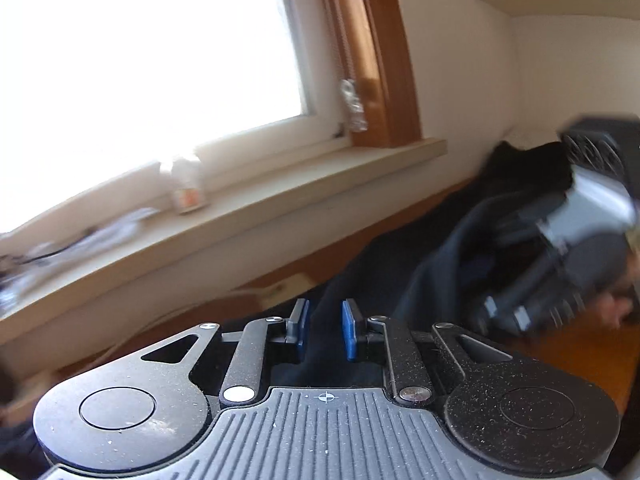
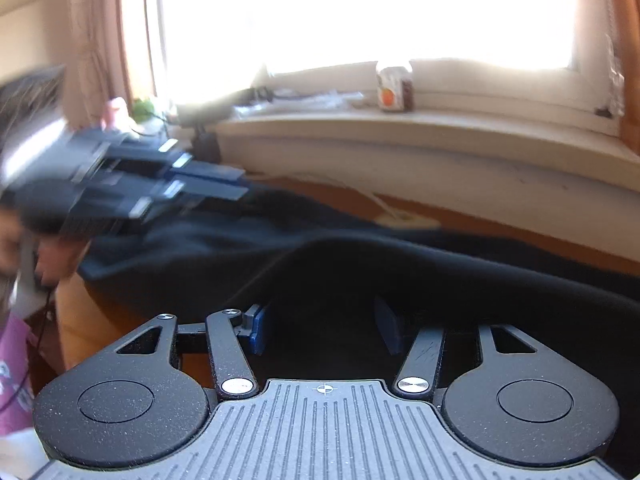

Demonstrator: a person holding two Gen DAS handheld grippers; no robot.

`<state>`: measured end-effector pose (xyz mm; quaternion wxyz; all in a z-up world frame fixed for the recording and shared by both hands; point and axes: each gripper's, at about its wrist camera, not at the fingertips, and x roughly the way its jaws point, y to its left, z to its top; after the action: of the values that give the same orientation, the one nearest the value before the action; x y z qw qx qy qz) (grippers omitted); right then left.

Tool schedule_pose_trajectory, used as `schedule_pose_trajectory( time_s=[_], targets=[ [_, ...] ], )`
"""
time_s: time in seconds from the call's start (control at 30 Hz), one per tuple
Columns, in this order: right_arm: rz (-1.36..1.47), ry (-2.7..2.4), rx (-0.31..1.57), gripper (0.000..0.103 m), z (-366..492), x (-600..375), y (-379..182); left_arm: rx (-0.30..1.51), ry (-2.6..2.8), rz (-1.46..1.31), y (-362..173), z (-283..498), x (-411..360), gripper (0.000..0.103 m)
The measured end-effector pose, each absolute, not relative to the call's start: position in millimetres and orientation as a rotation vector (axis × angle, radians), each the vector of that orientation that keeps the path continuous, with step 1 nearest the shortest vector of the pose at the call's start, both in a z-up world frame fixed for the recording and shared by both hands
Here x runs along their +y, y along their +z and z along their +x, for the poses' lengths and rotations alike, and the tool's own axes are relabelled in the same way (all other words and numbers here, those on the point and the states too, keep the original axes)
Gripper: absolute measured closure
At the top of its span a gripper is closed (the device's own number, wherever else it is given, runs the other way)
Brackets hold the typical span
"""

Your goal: Fold clothes

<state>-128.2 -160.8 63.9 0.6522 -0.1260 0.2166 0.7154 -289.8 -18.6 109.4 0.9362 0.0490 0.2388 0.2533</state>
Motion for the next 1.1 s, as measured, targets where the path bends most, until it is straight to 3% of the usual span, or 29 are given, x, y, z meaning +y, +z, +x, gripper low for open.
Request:
schedule_pose_trajectory(
  time_s=[0.13,0.3,0.47,0.5,0.53,0.57,0.83,1.1],
  targets=[
    [-0.229,1.626,0.508,0.049,-129,-154,69,0.453,0.573,0.094,97,-318,-56,0.083],
    [-0.143,1.605,0.563,0.049,-120,-148,72,0.524,0.587,0.170,74,-300,-84,0.057],
    [-0.140,1.595,0.565,0.049,-118,-146,75,0.590,0.650,0.334,51,-274,-94,0.055],
    [-0.145,1.595,0.562,0.049,-118,-146,76,0.595,0.656,0.362,47,-272,-94,0.059],
    [-0.152,1.595,0.556,0.049,-119,-146,77,0.594,0.656,0.379,46,-271,-93,0.087],
    [-0.166,1.597,0.550,0.049,-120,-146,76,0.585,0.648,0.372,49,-274,-91,0.102],
    [-0.265,1.670,0.499,0.048,-141,-160,73,0.440,0.599,0.198,126,-325,-49,0.101],
    [-0.358,1.794,0.438,0.049,-186,-145,69,0.490,0.457,0.025,138,-323,6,0.099]
  ],
)
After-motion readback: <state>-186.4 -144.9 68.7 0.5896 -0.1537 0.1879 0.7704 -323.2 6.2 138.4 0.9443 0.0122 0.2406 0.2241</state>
